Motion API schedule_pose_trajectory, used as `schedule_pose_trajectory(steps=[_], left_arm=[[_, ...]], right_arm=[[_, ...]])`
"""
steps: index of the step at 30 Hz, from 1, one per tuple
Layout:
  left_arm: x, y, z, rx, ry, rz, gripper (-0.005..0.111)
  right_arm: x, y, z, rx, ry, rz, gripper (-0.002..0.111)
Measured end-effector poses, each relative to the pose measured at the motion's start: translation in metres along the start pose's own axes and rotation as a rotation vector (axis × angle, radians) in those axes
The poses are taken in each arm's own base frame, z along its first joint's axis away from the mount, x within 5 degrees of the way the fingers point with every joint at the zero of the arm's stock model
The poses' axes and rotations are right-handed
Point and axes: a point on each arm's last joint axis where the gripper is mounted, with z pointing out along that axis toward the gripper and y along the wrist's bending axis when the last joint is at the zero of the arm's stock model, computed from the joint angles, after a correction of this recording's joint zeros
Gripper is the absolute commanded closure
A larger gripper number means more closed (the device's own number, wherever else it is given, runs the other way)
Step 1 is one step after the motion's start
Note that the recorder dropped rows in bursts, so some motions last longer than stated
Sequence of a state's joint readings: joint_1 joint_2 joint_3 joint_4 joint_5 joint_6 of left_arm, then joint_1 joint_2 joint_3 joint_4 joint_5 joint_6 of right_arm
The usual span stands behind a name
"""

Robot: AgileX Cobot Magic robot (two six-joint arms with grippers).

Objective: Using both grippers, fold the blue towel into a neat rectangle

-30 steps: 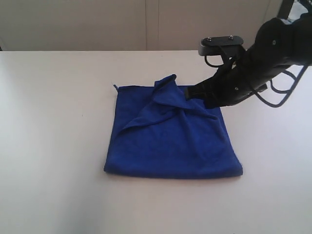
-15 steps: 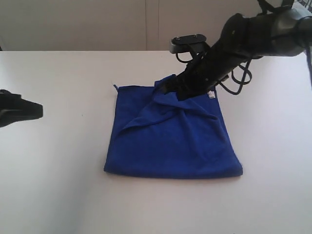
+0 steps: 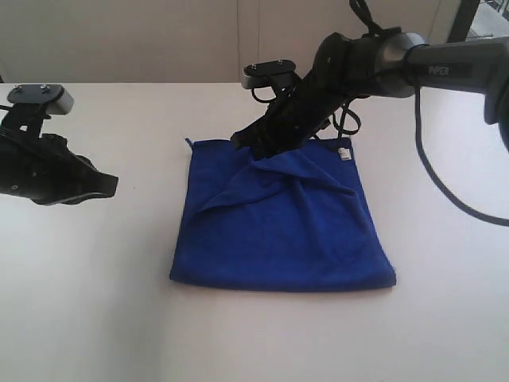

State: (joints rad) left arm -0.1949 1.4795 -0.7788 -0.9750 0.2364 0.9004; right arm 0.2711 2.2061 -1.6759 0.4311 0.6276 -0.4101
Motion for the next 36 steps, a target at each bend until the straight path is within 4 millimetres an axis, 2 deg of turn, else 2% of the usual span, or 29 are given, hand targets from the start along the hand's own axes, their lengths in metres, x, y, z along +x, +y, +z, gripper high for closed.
schedule_pose_trajectory(steps=[4,6,10,12,15,21,29,33,36], left_arm=[[0.003,0.012,0.012,-0.062,0.166,0.045,0.107],[-0.002,0.017,0.003,-0.128,0.34,0.051,0.107],[-0.014,0.025,-0.019,-0.25,0.547,0.069,0.107],[-0.021,0.028,-0.023,-0.29,0.542,0.094,0.107],[-0.025,0.03,-0.018,-0.303,0.486,0.091,0.107],[-0.021,0.032,-0.001,-0.268,0.495,0.033,0.107],[-0.021,0.032,0.004,-0.256,0.475,0.013,0.107],[-0.022,0.032,0.004,-0.257,0.471,0.014,0.107],[-0.022,0.032,0.004,-0.257,0.47,0.014,0.107]], right_arm=[[0.001,0.003,0.005,-0.007,0.008,-0.003,0.072],[0.001,0.006,0.006,-0.01,0.009,-0.008,0.072],[0.002,0.007,0.007,-0.012,0.013,-0.01,0.072],[0.002,0.007,0.007,-0.012,0.013,-0.01,0.071],[0.0,0.007,0.007,-0.005,-0.004,-0.01,0.061],[-0.004,0.01,0.013,0.065,-0.057,-0.118,0.061],[0.003,0.011,0.034,0.089,-0.049,-0.163,0.061],[0.002,0.01,0.034,0.1,-0.058,-0.177,0.072],[0.002,0.009,0.034,0.112,-0.053,-0.2,0.084]])
